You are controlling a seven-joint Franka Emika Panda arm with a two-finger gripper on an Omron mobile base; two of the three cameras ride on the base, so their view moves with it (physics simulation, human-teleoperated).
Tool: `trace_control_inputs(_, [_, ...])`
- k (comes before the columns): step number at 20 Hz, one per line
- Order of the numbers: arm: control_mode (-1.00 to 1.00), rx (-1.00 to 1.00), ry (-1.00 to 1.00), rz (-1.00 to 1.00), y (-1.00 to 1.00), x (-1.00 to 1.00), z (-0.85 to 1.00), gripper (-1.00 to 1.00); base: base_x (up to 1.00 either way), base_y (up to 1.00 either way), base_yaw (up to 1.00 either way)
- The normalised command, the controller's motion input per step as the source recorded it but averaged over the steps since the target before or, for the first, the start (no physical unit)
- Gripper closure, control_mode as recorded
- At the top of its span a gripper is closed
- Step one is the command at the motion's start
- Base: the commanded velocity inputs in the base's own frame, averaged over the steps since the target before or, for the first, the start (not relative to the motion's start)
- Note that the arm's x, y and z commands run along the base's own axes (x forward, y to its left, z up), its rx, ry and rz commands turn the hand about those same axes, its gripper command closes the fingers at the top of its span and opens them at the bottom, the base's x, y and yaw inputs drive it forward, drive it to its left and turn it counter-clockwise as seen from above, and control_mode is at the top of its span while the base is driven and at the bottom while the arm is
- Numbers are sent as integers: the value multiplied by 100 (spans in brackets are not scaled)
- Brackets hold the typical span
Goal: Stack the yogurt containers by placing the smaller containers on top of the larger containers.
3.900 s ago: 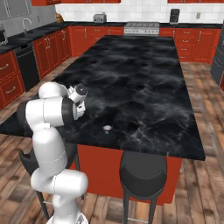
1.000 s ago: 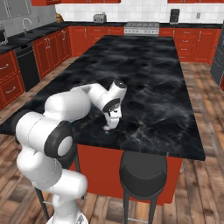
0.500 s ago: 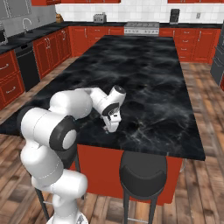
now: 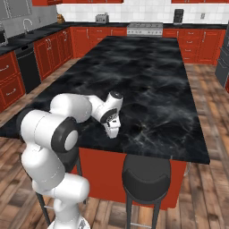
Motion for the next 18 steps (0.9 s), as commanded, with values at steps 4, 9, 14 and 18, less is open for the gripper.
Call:
trace_control_inputs(4, [-100,0,0,0,0,18,-6,-100,0,0,0])
trace_control_inputs(9, [-100,-1,0,0,0,13,-25,-100,0,0,0])
trace_control_inputs(14, [-100,0,3,0,0,16,-25,-100,0,0,0])
trace_control_inputs(18, [-100,0,5,0,-1,20,-23,-100,0,0,0])
